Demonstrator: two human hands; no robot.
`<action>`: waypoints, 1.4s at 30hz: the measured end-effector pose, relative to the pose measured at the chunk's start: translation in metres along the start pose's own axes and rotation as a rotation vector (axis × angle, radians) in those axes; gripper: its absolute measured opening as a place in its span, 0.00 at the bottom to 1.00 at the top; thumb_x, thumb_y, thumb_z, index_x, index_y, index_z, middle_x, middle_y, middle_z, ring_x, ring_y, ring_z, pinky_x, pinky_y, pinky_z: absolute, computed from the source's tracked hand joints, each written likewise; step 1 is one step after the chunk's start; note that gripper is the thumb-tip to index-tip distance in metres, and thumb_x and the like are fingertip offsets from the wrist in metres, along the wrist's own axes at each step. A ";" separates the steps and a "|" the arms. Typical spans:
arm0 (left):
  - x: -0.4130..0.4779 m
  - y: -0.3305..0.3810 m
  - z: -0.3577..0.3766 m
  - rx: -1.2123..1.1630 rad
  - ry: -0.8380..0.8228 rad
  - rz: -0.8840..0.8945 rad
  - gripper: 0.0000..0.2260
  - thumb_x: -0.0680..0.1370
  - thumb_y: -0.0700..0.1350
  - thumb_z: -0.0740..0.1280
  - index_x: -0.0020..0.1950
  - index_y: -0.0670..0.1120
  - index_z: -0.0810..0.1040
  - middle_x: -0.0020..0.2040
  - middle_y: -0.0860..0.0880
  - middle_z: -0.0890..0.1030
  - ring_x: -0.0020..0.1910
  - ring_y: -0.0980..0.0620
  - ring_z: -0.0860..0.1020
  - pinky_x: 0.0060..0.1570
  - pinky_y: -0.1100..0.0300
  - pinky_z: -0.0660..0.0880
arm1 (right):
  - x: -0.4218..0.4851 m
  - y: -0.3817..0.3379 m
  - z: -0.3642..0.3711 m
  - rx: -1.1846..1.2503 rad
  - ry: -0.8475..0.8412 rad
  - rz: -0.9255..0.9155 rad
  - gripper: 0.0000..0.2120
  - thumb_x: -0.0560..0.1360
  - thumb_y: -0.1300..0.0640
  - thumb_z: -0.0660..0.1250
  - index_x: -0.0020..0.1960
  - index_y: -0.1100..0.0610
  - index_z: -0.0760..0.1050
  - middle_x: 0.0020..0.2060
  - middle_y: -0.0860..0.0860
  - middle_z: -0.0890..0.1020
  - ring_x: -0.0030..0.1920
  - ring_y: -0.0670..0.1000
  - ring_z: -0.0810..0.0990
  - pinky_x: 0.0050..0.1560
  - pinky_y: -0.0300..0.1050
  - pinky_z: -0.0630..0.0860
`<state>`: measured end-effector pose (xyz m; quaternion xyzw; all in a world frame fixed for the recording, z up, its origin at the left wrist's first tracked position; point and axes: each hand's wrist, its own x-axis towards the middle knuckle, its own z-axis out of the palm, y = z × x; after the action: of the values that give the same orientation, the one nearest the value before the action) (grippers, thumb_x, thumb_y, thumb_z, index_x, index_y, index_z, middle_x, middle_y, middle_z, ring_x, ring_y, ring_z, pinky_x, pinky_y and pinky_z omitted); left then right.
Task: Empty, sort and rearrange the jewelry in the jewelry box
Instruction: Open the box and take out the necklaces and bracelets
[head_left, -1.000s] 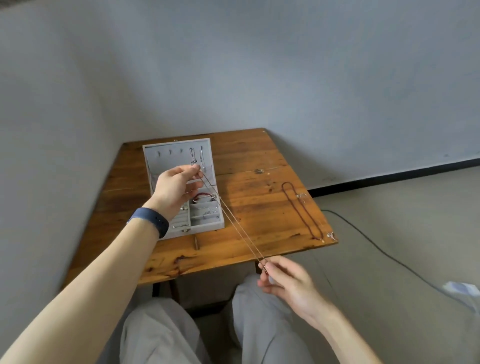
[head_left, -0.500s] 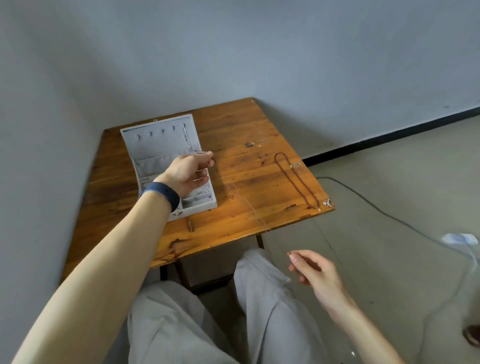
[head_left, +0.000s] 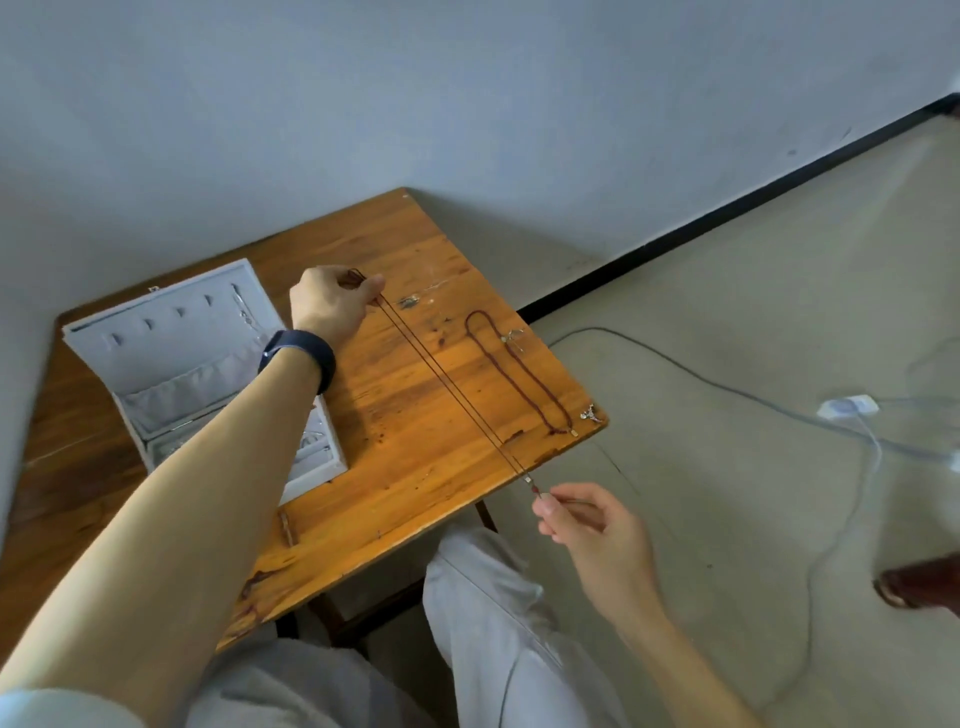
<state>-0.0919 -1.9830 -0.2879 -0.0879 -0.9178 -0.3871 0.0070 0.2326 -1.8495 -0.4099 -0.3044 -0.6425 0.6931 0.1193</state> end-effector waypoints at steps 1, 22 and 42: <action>0.007 0.001 0.004 0.009 0.008 0.006 0.12 0.77 0.56 0.71 0.43 0.48 0.84 0.41 0.50 0.84 0.41 0.51 0.81 0.44 0.57 0.79 | 0.006 0.001 0.003 -0.028 0.033 -0.010 0.02 0.75 0.50 0.74 0.48 0.45 0.82 0.41 0.44 0.87 0.44 0.43 0.85 0.47 0.39 0.79; 0.071 -0.038 0.094 0.199 -0.082 0.006 0.15 0.77 0.59 0.70 0.55 0.49 0.83 0.58 0.45 0.81 0.53 0.44 0.80 0.50 0.47 0.82 | 0.054 0.017 0.031 -0.239 0.275 -0.257 0.05 0.75 0.42 0.68 0.49 0.42 0.79 0.43 0.40 0.83 0.46 0.44 0.81 0.44 0.28 0.72; 0.083 -0.052 0.111 0.321 -0.109 0.097 0.17 0.78 0.65 0.63 0.60 0.59 0.79 0.65 0.46 0.73 0.64 0.42 0.71 0.63 0.41 0.72 | 0.065 0.028 0.032 -0.418 0.298 -0.376 0.07 0.79 0.44 0.69 0.54 0.44 0.81 0.43 0.39 0.79 0.47 0.45 0.79 0.47 0.27 0.70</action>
<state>-0.1762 -1.9265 -0.3960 -0.1509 -0.9615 -0.2294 -0.0100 0.1691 -1.8437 -0.4543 -0.2961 -0.7914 0.4598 0.2731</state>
